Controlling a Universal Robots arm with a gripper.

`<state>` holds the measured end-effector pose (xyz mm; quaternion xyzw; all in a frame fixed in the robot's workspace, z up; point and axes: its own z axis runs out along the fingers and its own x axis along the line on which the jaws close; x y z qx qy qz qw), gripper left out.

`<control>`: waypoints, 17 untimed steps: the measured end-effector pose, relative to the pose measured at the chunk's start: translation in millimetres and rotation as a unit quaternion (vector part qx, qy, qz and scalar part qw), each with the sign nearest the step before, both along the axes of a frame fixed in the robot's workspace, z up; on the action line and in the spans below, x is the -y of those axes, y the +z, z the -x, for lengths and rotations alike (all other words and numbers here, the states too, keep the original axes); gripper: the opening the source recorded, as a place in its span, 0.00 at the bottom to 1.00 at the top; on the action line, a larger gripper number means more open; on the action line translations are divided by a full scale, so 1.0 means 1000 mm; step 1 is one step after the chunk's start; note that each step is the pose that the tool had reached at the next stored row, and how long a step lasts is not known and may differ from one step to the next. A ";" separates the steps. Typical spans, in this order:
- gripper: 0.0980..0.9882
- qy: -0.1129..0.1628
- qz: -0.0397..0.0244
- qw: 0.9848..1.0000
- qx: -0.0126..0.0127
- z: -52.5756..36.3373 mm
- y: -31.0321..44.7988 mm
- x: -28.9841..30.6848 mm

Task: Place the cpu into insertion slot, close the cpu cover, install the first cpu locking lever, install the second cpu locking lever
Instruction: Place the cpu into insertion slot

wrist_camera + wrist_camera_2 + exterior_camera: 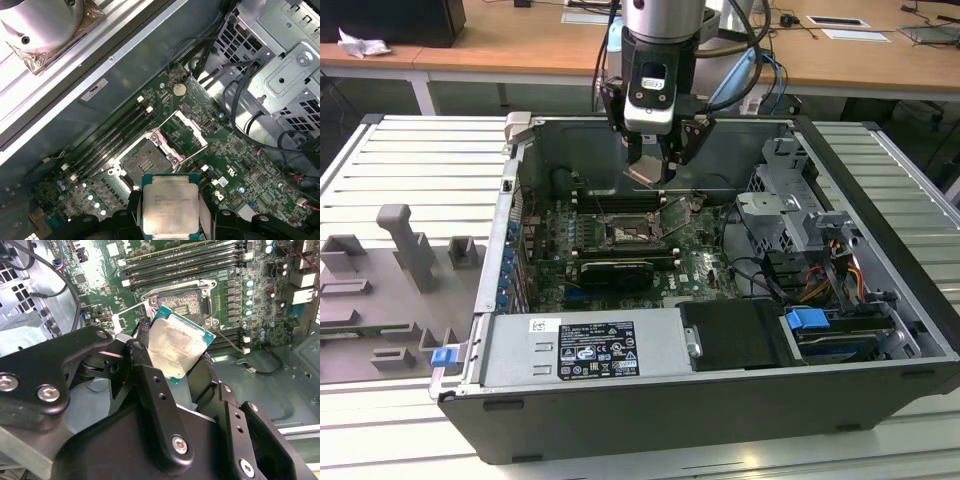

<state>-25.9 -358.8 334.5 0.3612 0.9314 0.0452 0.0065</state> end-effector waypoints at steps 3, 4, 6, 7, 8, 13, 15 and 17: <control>0.50 -0.003 0.000 1.000 0.000 0.0000 -0.0011 0.0000; 0.50 -0.003 0.000 1.000 0.000 0.0000 -0.0014 0.0000; 0.50 -0.005 0.000 1.000 0.000 0.0000 -0.0022 0.0000; 0.50 -0.007 0.000 1.000 0.000 0.0000 -0.0027 0.0000; 0.50 -0.008 0.000 1.000 0.000 0.0000 -0.0034 0.0000; 0.50 -0.024 0.000 1.000 0.000 0.0000 -0.0060 0.0000; 0.50 -0.034 0.000 0.999 0.000 0.0000 -0.0067 0.0000; 0.50 -0.057 0.000 0.998 0.000 0.0000 -0.0084 0.0000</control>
